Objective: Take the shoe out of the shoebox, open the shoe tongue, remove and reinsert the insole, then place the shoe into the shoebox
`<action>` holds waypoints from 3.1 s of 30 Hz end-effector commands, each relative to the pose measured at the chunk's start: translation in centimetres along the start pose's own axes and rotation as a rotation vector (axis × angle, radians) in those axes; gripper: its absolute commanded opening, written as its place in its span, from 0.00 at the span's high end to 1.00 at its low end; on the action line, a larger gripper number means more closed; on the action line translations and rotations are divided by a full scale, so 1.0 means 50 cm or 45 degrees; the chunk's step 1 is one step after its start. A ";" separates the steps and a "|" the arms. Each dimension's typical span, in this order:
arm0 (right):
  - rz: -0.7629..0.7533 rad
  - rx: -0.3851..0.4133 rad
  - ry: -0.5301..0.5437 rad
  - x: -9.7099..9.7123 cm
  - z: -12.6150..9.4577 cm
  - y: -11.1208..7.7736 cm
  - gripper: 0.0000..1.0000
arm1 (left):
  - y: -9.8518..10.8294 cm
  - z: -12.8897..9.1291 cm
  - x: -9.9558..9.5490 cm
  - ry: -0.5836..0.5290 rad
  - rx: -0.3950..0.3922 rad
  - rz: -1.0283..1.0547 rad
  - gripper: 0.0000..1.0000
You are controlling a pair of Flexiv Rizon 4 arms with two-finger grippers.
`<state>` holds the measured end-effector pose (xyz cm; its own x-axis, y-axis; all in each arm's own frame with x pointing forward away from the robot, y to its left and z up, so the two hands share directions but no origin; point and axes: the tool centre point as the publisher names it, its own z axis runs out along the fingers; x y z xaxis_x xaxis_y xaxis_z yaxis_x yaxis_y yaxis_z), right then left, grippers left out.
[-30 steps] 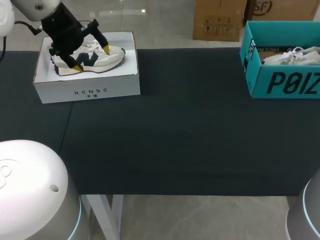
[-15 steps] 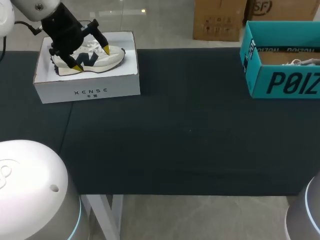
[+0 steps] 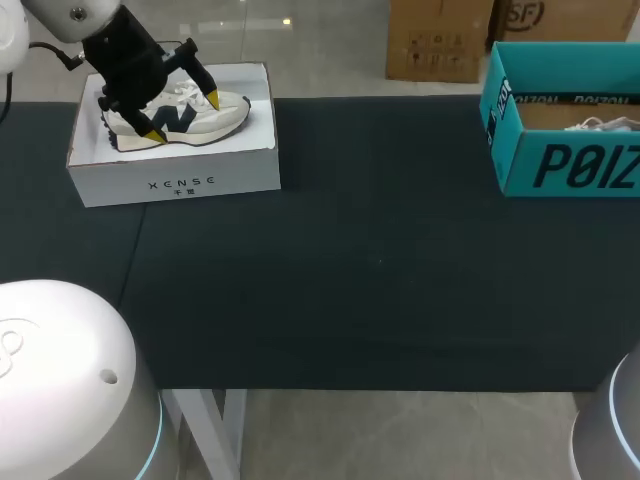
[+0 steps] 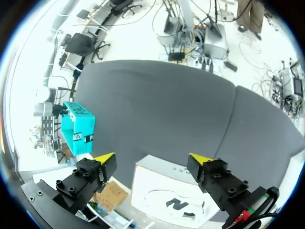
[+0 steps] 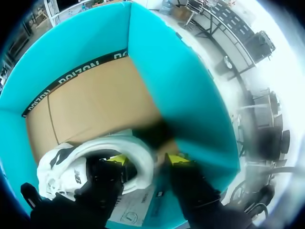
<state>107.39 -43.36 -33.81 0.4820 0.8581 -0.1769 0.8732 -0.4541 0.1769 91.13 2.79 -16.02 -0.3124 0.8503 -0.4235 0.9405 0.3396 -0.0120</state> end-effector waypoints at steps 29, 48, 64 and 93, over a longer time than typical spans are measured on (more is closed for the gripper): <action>-0.164 -0.078 0.095 0.072 -0.244 0.002 0.00 | 0.001 0.000 -0.001 0.005 0.000 0.001 0.00; -0.164 -0.078 0.095 0.072 -0.244 0.002 0.00 | 0.084 -0.023 0.168 0.234 0.017 0.240 0.00; -0.164 -0.078 0.095 0.072 -0.244 0.002 0.00 | 0.229 -0.020 0.306 0.253 -0.033 0.446 0.00; -0.164 -0.078 0.095 0.072 -0.244 0.002 0.00 | 0.394 -0.006 0.367 0.390 0.016 0.358 0.00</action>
<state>108.28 -37.39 -22.64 0.3564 0.9252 -0.1304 0.9208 -0.3242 0.2168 103.82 25.20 -23.84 -0.0672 0.9900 -0.1243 0.9956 0.0747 0.0566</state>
